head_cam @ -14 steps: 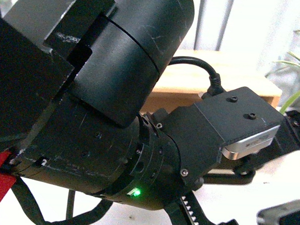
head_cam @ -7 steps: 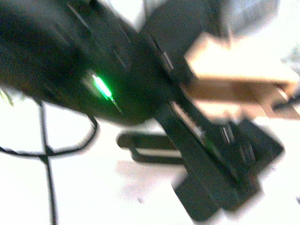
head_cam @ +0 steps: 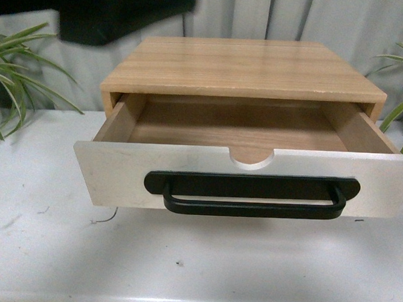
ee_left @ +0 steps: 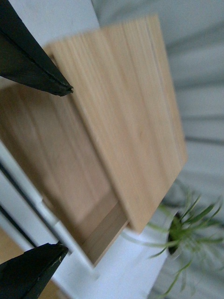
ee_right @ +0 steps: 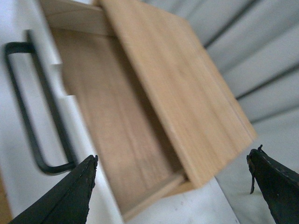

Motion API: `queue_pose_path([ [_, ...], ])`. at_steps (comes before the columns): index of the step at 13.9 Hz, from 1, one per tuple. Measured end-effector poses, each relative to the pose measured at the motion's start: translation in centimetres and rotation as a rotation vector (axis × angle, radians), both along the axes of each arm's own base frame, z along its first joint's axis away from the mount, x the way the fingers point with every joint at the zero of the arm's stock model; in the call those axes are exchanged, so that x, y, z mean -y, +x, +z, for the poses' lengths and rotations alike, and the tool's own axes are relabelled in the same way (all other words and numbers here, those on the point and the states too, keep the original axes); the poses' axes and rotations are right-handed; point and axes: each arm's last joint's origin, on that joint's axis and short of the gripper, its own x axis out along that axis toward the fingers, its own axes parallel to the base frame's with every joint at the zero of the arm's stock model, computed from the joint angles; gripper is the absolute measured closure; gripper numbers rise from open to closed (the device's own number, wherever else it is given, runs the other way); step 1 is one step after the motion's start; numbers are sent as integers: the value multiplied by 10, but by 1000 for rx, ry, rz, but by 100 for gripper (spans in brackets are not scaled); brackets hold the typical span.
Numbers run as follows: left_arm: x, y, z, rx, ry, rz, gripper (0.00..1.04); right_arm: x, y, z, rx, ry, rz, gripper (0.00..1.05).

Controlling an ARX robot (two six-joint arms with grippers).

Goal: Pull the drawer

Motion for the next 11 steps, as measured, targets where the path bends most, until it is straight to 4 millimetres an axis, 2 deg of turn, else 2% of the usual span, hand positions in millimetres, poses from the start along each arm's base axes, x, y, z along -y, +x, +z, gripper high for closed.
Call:
queue_pose_path([
  [2,-49,-1,9,13,-142,267,7,15,11,6,11,174,-218,6],
  [3,-74,-4,1,3,-202,390,7,23,17,7,-21,282,-356,6],
  [5,-108,-19,-18,-54,-254,553,7,33,17,2,-147,480,-568,6],
  [7,-133,-41,-18,-12,-281,679,7,35,2,6,-222,664,-644,6],
  [9,-155,-61,-19,14,-277,826,7,28,-22,19,-223,791,-647,6],
  [10,-159,-72,-26,131,-220,765,18,20,-35,26,-144,832,-639,10],
  [11,-141,-84,-41,209,-119,633,39,7,-71,12,-32,836,-775,32],
])
